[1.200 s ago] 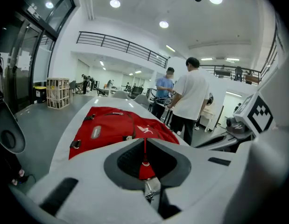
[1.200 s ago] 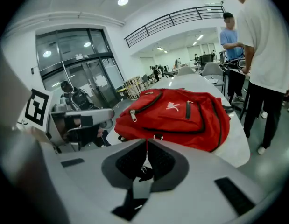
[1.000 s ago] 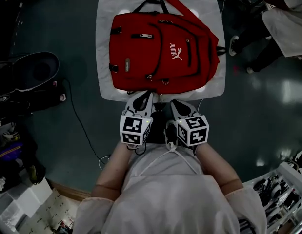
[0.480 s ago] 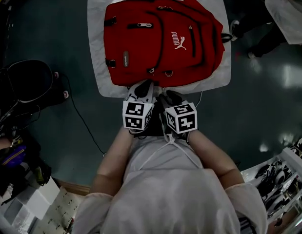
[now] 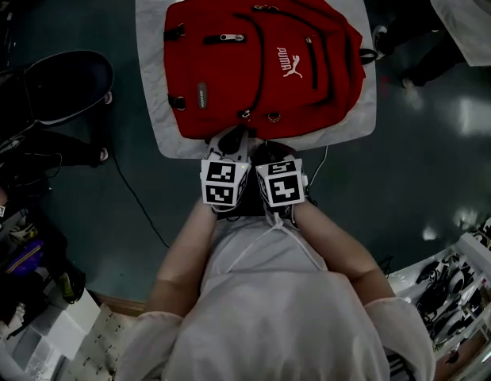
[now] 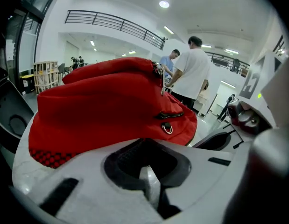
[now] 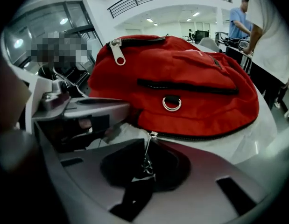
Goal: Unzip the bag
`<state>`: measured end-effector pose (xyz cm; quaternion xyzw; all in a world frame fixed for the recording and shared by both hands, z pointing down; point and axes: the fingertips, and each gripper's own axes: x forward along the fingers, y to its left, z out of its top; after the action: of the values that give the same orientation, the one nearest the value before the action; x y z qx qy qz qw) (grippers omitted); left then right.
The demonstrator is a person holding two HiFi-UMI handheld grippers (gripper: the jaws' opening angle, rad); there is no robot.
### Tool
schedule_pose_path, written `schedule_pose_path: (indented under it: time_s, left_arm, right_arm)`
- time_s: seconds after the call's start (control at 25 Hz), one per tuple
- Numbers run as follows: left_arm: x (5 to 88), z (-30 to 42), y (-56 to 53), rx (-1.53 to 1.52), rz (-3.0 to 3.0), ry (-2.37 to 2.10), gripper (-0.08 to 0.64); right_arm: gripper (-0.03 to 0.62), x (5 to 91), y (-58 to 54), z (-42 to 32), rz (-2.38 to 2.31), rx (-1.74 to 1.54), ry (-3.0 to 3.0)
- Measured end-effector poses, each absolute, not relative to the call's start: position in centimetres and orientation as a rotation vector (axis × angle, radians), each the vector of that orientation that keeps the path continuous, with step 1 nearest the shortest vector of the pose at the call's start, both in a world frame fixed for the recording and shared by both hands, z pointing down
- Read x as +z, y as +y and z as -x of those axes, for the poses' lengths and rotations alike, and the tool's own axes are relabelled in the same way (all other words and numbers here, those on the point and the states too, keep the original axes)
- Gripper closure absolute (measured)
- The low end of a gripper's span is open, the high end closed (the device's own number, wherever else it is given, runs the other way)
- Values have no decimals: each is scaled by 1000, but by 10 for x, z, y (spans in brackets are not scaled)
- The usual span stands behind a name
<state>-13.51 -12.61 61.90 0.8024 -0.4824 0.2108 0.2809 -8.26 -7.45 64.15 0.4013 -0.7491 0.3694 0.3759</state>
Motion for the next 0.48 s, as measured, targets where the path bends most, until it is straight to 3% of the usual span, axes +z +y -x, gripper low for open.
schedule_pose_path:
  time_s: [0.48]
  left_arm:
    - [626, 134, -127, 628, -2178, -1251, 535]
  right_arm:
    - [563, 643, -75, 71, -926, 903, -1947]
